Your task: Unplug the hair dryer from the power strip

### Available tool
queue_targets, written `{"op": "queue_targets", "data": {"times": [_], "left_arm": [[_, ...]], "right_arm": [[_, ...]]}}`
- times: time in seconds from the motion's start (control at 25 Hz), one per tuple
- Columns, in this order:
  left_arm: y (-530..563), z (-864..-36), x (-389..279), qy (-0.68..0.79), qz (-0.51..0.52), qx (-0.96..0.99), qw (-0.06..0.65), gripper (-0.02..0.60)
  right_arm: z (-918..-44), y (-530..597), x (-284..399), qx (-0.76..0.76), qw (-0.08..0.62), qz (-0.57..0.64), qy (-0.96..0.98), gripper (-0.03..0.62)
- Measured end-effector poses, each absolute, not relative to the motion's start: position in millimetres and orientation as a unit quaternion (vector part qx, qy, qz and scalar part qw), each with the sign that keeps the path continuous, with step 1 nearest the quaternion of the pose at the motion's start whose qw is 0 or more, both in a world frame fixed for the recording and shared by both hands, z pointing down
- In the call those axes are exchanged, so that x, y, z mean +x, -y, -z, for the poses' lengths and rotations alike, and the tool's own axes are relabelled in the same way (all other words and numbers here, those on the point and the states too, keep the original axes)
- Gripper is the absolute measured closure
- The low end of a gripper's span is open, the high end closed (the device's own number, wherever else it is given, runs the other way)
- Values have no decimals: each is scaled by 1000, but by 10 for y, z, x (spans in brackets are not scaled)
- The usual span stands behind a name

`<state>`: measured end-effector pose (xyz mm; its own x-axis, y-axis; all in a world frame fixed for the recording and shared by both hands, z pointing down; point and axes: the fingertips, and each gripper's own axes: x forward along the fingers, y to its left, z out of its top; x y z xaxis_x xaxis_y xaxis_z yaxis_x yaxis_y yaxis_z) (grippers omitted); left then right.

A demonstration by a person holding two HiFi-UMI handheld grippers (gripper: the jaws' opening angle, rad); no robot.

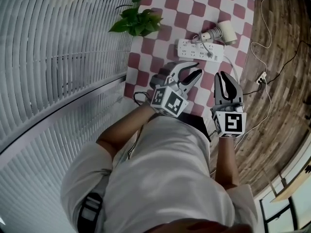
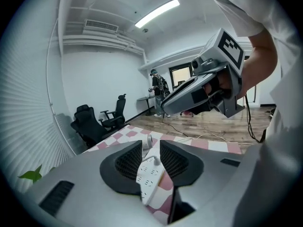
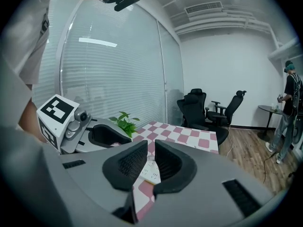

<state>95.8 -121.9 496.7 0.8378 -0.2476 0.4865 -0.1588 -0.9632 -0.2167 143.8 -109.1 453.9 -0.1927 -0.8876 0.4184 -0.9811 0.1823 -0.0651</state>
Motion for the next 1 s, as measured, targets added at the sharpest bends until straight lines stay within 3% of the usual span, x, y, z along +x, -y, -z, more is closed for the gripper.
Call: {"op": "queue_targets", "data": {"times": [0.04,0.44,0.6,1.0], "left_arm": [[1231,-5033,969,-103,269,-954,84,463],[1350,-5739,1026,-81,331,-933,112,462],[1399,-5980,1023,-77,353,-925,120,461],[1463,-6495,1172,-41,406,-897,169,432]], "right_arm": [[-4591,1104,1451,619,148,-166,753,559],[-5074,1237,1470,603,171,-191,755,552],[-5250,1280,1481,597,180,-202,755,485],[-5646,1394,1569,603,206,-205,743,476]]}}
